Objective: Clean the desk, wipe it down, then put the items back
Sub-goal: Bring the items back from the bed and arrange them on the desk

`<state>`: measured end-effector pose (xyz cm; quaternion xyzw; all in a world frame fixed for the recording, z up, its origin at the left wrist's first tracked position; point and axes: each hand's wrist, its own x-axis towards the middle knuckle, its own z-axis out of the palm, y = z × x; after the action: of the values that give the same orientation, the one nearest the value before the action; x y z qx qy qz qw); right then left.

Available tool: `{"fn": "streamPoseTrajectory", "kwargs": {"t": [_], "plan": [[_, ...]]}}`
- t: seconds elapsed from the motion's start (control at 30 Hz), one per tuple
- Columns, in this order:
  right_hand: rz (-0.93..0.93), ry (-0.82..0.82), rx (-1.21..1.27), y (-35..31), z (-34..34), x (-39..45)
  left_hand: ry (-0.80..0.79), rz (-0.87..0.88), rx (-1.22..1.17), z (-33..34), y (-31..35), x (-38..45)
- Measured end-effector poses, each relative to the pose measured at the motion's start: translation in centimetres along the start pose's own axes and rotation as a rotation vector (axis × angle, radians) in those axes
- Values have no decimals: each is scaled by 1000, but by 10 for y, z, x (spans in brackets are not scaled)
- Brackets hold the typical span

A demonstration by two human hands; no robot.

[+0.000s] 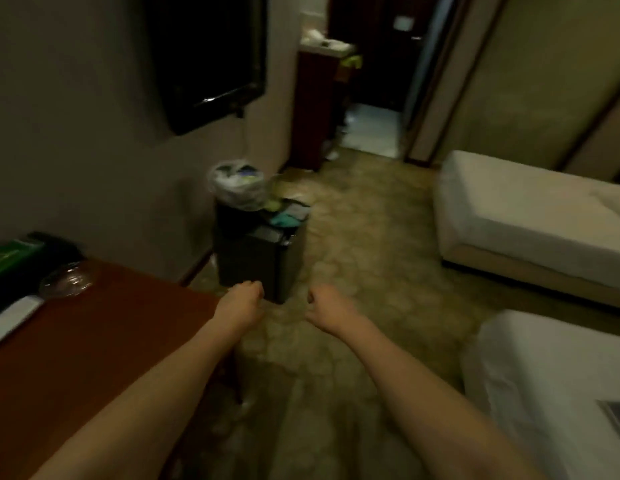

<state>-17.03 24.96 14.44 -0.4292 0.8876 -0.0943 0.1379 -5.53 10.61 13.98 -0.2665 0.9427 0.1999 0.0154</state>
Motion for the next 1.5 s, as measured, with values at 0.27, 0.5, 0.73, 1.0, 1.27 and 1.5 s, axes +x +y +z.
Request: {"fn": "streamPoseTrajectory", "kwargs": {"t": [0.27,0.5,0.73,1.0,1.27,1.5], "plan": [[484,120,134,191,-50,-94,-179,370,145,77,223,88],[835,269,263,328,-70,-160,-344,729,216,149,394,139],[1222,334,327,453,-82,-218,-446,1037,207,214,567,194],[1611,394,489,533,-69,-288,-519,1292,318,293,693,185],[1713,443,629,648,-47,-305,-698,1166,287,369,790,204],[1825,478,762,753,-35,-344,-874,822,140,438,898,221]]}}
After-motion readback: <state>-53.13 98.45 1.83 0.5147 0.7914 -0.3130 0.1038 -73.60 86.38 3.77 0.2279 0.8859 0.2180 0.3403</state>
